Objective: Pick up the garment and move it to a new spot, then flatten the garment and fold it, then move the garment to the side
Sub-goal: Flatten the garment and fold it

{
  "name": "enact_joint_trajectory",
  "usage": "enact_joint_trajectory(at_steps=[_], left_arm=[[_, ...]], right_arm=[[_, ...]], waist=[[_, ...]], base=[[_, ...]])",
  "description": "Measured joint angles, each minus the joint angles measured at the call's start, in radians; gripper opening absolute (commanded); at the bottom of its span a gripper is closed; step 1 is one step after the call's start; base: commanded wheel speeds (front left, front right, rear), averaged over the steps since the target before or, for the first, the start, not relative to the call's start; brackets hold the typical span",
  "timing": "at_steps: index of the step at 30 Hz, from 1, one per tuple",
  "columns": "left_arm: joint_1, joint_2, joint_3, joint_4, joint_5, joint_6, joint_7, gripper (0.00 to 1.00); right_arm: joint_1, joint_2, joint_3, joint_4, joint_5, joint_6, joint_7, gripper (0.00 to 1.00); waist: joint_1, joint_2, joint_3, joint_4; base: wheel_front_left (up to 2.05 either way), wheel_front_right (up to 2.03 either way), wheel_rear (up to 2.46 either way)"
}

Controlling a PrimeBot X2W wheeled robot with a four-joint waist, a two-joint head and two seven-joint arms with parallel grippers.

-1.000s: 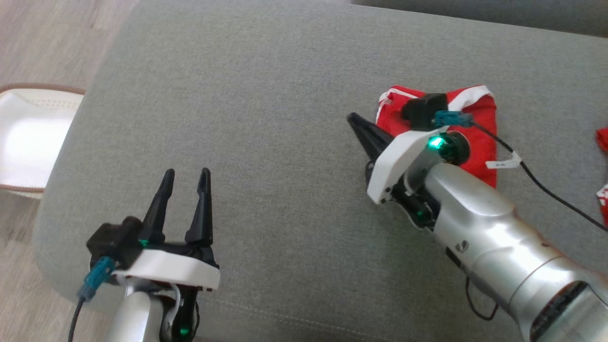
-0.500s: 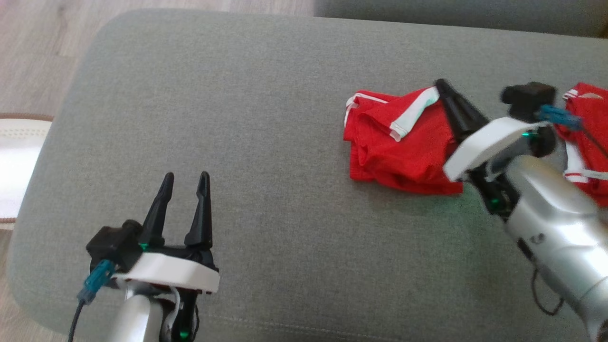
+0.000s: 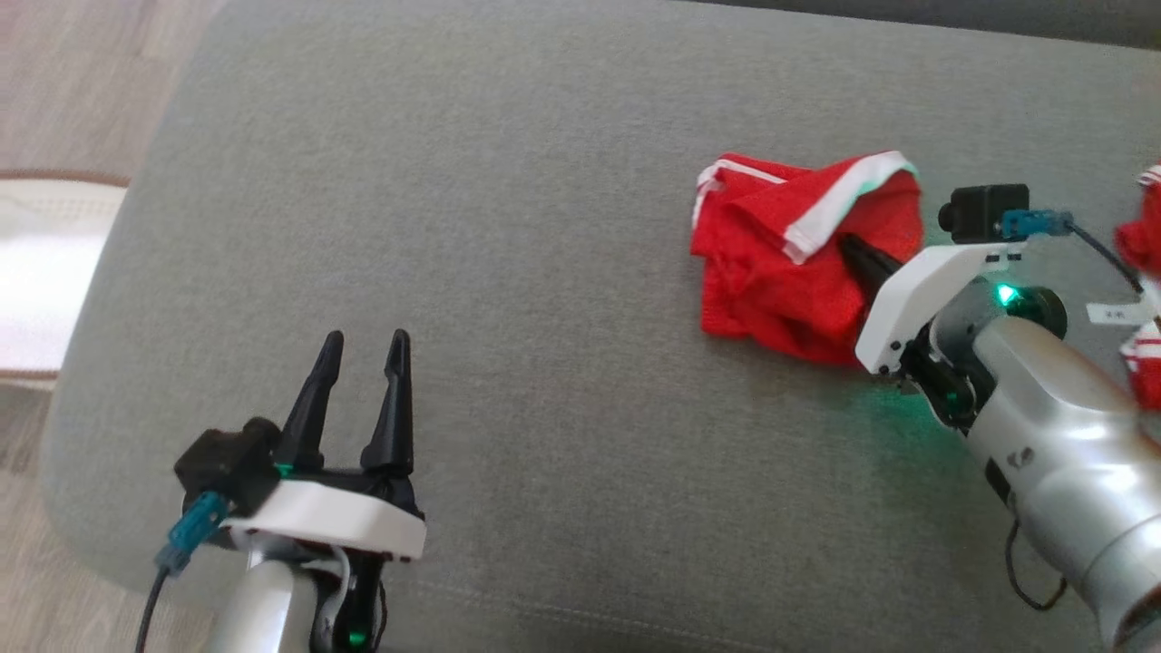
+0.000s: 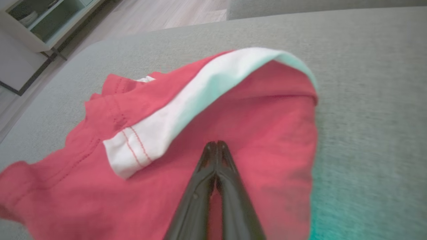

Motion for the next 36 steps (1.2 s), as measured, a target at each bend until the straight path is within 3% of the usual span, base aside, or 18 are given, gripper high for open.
enact_joint_trajectory(at_steps=[16, 21, 24, 26, 27, 28, 29, 34, 36], left_arm=[[-0.058, -0.001, -0.031, 0.007, -0.05, 0.005, 0.0, 1.0], [-0.058, -0.001, -0.026, 0.006, -0.056, 0.011, 0.0, 1.0], [-0.056, -0.001, -0.009, 0.003, -0.036, 0.01, 0.0, 1.0], [-0.054, -0.002, 0.005, 0.002, -0.02, 0.009, 0.0, 1.0], [-0.054, -0.002, 0.019, 0.002, -0.01, 0.009, 0.0, 1.0], [-0.053, -0.002, 0.032, 0.001, -0.005, 0.01, 0.0, 1.0], [-0.052, -0.003, 0.049, -0.001, 0.003, 0.009, 0.0, 1.0], [-0.031, -0.001, 0.092, -0.008, 0.046, -0.001, 0.0, 1.0], [-0.014, -0.001, 0.106, -0.011, 0.059, -0.008, 0.0, 1.0]], right_arm=[[-0.219, 0.068, 0.063, 0.053, -0.029, 0.0, -0.012, 0.0], [-0.225, 0.077, 0.091, 0.026, -0.029, 0.0, -0.104, 0.0], [-0.224, 0.076, 0.101, -0.007, -0.031, 0.0, -0.214, 0.0], [-0.222, 0.074, 0.101, -0.03, -0.032, 0.0, -0.243, 0.34], [-0.22, 0.072, 0.1, -0.044, -0.032, 0.0, -0.25, 0.58], [-0.215, 0.071, 0.098, -0.062, -0.029, 0.0, -0.253, 0.95], [-0.206, 0.068, 0.096, -0.082, -0.029, 0.0, -0.259, 1.0], [-0.141, 0.037, 0.067, -0.15, -0.047, 0.0, -0.271, 1.0], [-0.113, 0.011, 0.01, -0.194, -0.082, 0.0, -0.271, 1.0]], waist=[[0.0001, 0.0, 0.099, 0.105], [0.0, 0.0, 0.086, 0.09], [0.0, 0.0, 0.058, 0.055], [0.0, 0.0, 0.042, 0.032], [0.0, 0.0, 0.033, 0.018], [0.0, 0.0, 0.023, 0.005], [-0.0001, 0.0, 0.014, -0.009], [0.0, 0.0, -0.04, -0.082], [-0.0001, 0.0, -0.062, -0.113]], base=[[0.0, 0.0, 0.0], [0.0, 0.0, 0.0], [0.0, 0.0, 0.0], [0.0, 0.0, 0.0], [0.0, 0.0, 0.0], [0.0, 0.0, 0.0], [0.0, 0.0, 0.0], [0.0, 0.0, 0.0], [0.0, 0.0, 0.0]])
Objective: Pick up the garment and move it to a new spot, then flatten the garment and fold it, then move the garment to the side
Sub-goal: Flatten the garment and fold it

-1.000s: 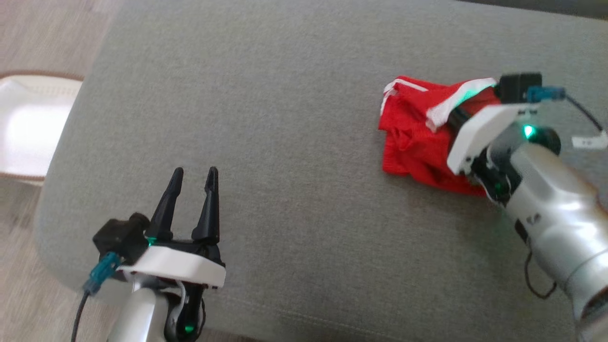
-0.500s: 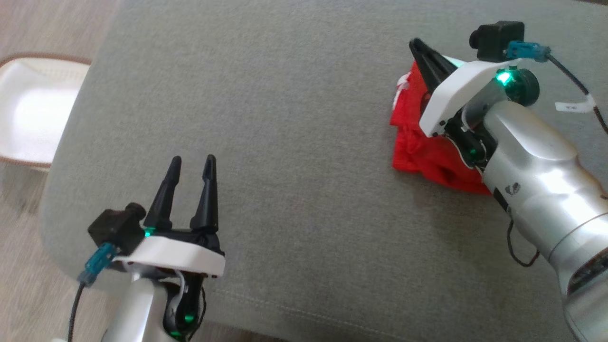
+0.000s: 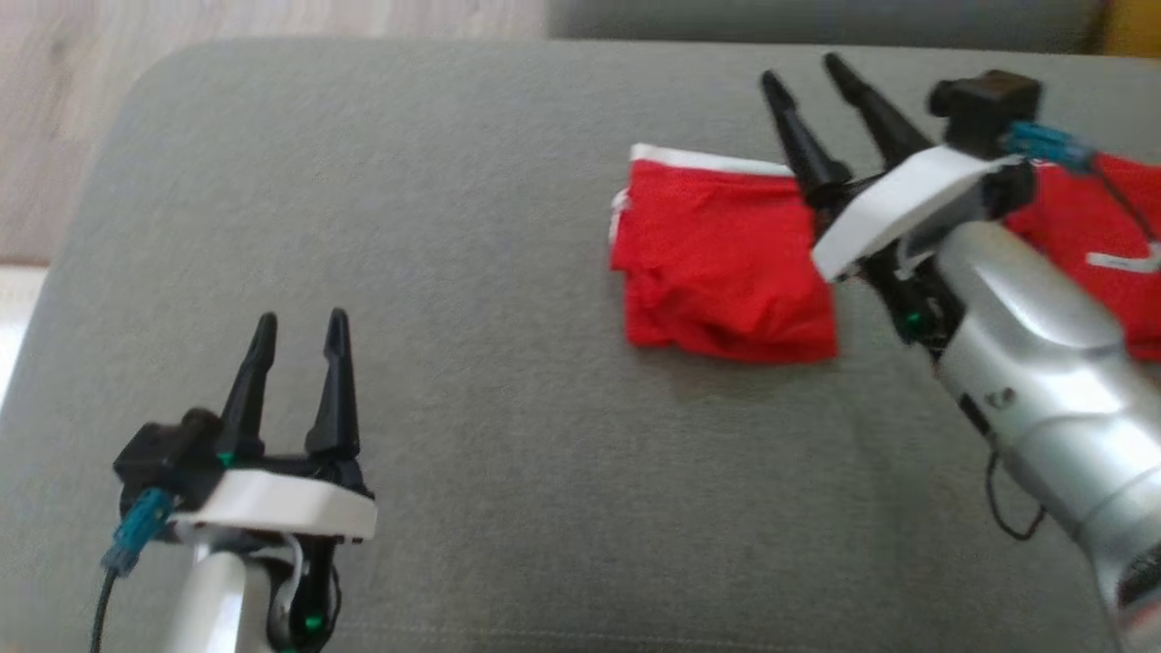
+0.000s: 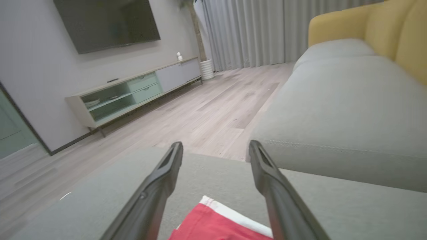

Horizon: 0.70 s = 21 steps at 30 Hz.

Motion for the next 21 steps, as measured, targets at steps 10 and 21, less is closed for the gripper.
enact_joint_trajectory(at_steps=[10, 21], left_arm=[[0.016, 0.005, 0.04, 0.007, 0.036, -0.001, 0.0, 1.0], [0.065, 0.014, 0.078, 0.044, 0.061, -0.002, 0.0, 1.0]], right_arm=[[0.334, -0.033, -0.374, -0.188, -0.286, 0.0, -0.003, 1.0], [0.648, 0.087, -0.634, -0.322, -0.537, 0.0, -0.003, 1.0]], waist=[[0.0, 0.0, -0.095, -0.119], [0.0, 0.0, -0.143, -0.178]], base=[[0.0, 0.0, 0.0], [0.0, 0.0, 0.0]])
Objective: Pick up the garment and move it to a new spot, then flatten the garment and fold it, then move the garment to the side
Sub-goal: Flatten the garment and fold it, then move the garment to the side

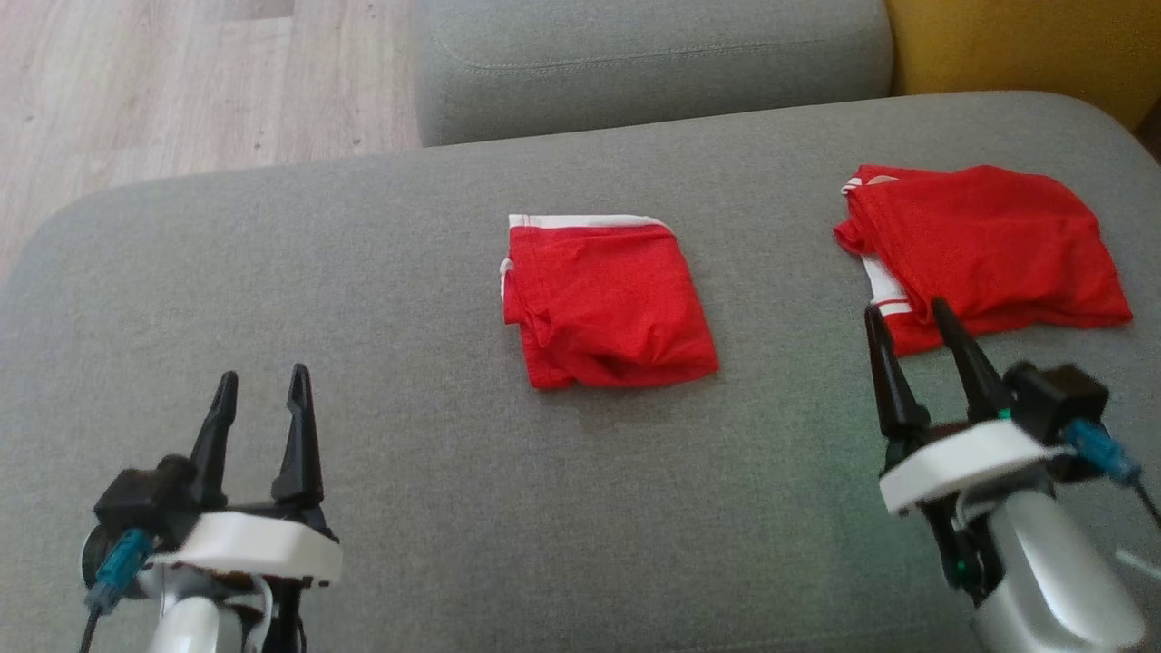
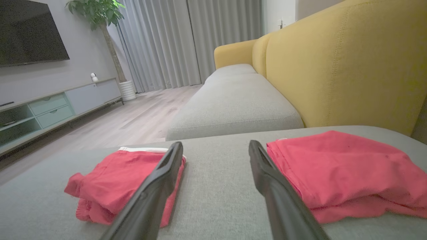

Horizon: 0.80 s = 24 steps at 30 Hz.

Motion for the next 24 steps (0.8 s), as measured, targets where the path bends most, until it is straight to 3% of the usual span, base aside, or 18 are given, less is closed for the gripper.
enact_joint_trajectory(at_steps=[7, 24], left_arm=[[0.022, -0.001, 0.007, 0.0, 0.019, -0.015, 0.0, 1.0], [0.021, -0.005, 0.029, -0.016, 0.043, -0.017, 0.0, 1.0]], right_arm=[[0.061, 0.052, -0.07, -0.033, -0.1, 0.0, 0.0, 1.0], [0.059, 0.065, -0.082, -0.051, -0.122, 0.0, 0.031, 1.0]], waist=[[0.0, 0.0, 0.002, -0.006], [0.0, 0.0, 0.004, 0.038]], base=[[0.0, 0.0, 0.0], [0.0, 0.0, 0.0]])
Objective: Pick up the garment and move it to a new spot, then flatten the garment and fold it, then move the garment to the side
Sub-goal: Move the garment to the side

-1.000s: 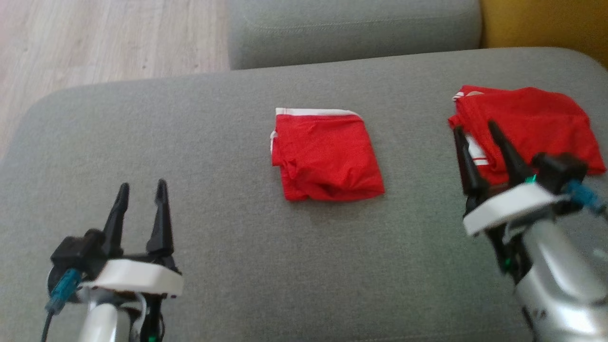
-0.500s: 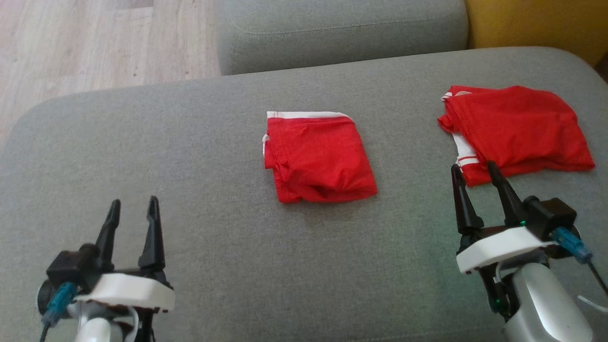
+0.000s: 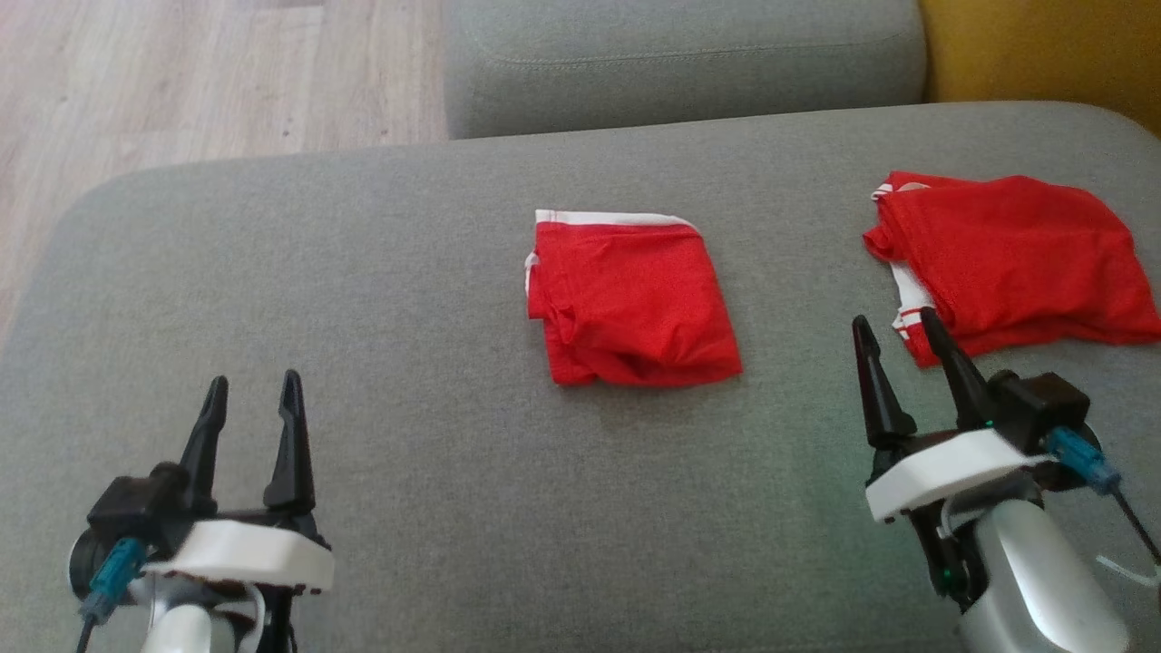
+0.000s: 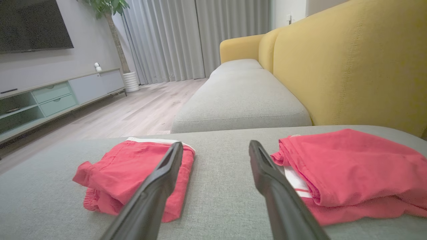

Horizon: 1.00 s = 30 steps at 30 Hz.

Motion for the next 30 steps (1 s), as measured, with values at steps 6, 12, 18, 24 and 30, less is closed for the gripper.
enact_joint_trajectory(at_steps=[6, 12, 18, 24, 30], left_arm=[[-0.004, -0.004, -0.021, -0.002, -0.001, -0.009, 0.0, 1.0], [-0.015, -0.006, -0.037, 0.003, -0.011, -0.016, 0.0, 1.0], [-0.058, -0.007, -0.039, 0.008, -0.021, -0.017, 0.0, 1.0], [-0.072, -0.008, -0.035, 0.015, -0.036, -0.017, 0.0, 1.0], [-0.074, -0.01, -0.035, 0.015, -0.036, -0.017, 0.0, 1.0]], right_arm=[[-0.083, 0.0, 0.011, 0.049, 0.044, 0.0, 0.059, 1.0], [-0.277, -0.001, 0.042, 0.212, 0.103, 0.0, 0.207, 1.0], [-0.428, -0.01, 0.035, 0.422, 0.16, 0.0, 0.353, 1.0], [-0.542, -0.034, -0.022, 0.62, 0.182, 0.0, 0.46, 1.0], [-0.58, -0.034, -0.049, 0.745, 0.182, 0.0, 0.535, 1.0]], waist=[[0.0, 0.0, 0.017, 0.041], [0.0, 0.0, 0.047, 0.112], [0.0001, 0.0, 0.092, 0.192], [0.0001, 0.0, 0.137, 0.266], [0.0002, 0.0, 0.167, 0.308]], base=[[0.0, 0.0, 0.0], [0.0, 0.0, 0.0], [0.0, 0.0, 0.0], [0.0, 0.0, 0.0], [0.0, 0.0, 0.0]])
